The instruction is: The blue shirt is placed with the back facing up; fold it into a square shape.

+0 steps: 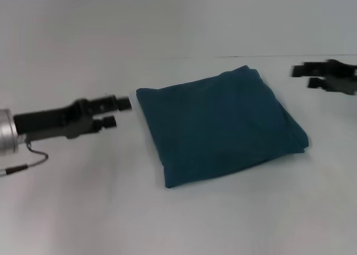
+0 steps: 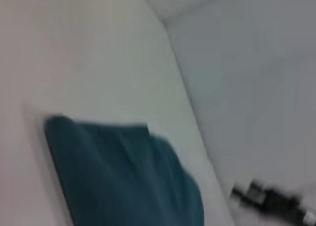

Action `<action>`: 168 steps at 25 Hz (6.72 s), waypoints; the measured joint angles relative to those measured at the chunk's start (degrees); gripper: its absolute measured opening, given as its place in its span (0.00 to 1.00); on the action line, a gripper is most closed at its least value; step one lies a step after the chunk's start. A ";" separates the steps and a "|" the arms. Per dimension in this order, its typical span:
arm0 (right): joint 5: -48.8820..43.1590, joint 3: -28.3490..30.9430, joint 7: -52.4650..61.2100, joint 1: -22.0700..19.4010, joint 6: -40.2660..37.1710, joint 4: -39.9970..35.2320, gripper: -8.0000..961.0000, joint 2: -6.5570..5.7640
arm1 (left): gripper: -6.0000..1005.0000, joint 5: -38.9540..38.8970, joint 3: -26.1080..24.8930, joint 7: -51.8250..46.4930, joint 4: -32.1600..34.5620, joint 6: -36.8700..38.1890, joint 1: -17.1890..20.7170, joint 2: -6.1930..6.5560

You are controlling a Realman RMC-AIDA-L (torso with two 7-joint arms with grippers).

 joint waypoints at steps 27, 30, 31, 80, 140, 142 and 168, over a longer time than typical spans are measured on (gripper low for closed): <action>12.59 2.27 2.28 -10.89 -22.53 -0.24 0.73 -8.11 | 0.87 12.50 1.27 -14.62 -10.82 -6.02 -5.87 -4.83; 12.46 2.27 2.40 -10.52 -22.53 -0.24 0.73 -8.10 | 0.87 12.65 1.33 -14.67 -11.93 -8.11 -5.84 -4.86; 12.45 2.27 2.47 -10.44 -22.53 -0.24 0.73 -8.10 | 0.87 12.67 1.34 -14.67 -12.05 -8.53 -5.78 -4.87; 12.80 2.86 3.87 -9.85 -22.45 -0.28 0.73 -7.84 | 0.06 12.76 1.40 -10.17 -16.54 -11.41 -5.60 -5.62; 12.79 2.97 3.91 -10.52 -22.90 0.53 0.73 -7.73 | 0.15 10.84 0.85 -7.19 -19.71 -15.53 -6.06 -5.85; 12.79 2.97 3.91 -10.53 -22.90 0.58 0.73 -7.73 | 0.10 10.84 0.81 -7.18 -19.69 -15.49 -5.91 -5.86; 12.79 3.58 3.83 -10.55 -22.90 1.15 0.73 -7.58 | 0.04 11.73 -0.94 -7.81 -13.57 -9.11 0.24 -3.59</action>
